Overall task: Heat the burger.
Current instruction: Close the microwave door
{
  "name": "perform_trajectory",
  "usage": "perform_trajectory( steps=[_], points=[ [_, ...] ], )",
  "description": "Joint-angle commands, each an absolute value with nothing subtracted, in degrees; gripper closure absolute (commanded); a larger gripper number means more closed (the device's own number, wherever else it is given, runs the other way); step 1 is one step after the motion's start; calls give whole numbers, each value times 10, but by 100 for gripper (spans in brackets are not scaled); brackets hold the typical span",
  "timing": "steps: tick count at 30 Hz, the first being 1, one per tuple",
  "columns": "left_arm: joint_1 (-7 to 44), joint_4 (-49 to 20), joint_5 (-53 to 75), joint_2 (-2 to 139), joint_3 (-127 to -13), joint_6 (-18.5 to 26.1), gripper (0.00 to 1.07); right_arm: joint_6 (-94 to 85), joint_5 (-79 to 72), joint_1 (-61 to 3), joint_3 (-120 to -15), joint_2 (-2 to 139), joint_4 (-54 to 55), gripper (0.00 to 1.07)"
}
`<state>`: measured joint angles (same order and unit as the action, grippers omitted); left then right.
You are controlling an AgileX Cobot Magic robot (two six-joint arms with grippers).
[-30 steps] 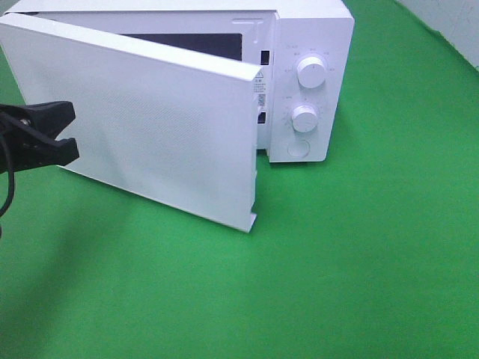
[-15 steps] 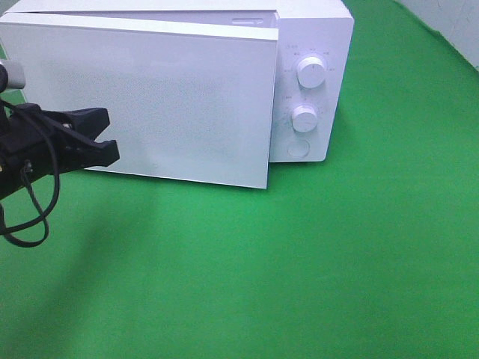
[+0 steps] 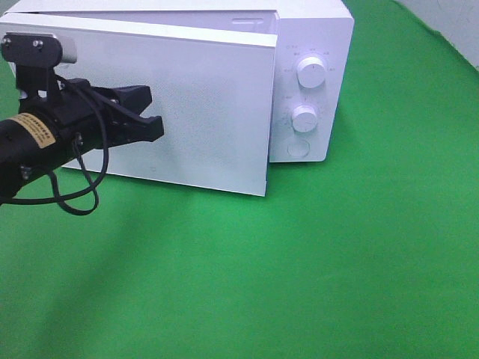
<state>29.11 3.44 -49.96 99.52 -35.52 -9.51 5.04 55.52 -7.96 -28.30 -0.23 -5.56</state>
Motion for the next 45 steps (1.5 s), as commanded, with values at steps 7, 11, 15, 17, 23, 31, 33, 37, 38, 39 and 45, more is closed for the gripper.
perform_trajectory(
  steps=[7, 11, 15, 17, 23, 31, 33, 37, 38, 39, 45],
  points=[
    [308, 20, -473, 1034, -418, -93, 107, 58, 549, -76, -283, -18, -58, 38],
    [311, 19, -472, 1045, -437, -93, 107, 58, 549, -76, -283, -18, -58, 38],
    [311, 19, -468, 1056, -458, -95, 107, 58, 549, -76, -283, -18, -58, 38],
    [311, 19, -467, 1062, -469, -95, 107, 58, 549, -76, -283, -18, -58, 38],
    [311, 20, -459, 1080, -501, -95, 107, 58, 549, -76, -283, -18, -58, 38],
    [311, 20, -458, 1105, -532, -97, 107, 58, 549, -76, -283, -18, -58, 38],
    [311, 20, -458, 1113, -540, -97, 107, 58, 549, -76, -283, -18, -58, 38],
    [311, 20, -458, 1125, -556, -99, 107, 58, 549, -76, -283, -18, -58, 38],
    [311, 20, -454, 1132, -568, -99, 107, 58, 549, -76, -283, -18, -58, 38],
    [311, 20, -454, 1132, -568, -99, 107, 58, 549, -76, -283, -18, -58, 38],
    [311, 21, -436, 1151, -611, -99, 107, 58, 549, -76, -283, -18, -58, 38]
  ],
)
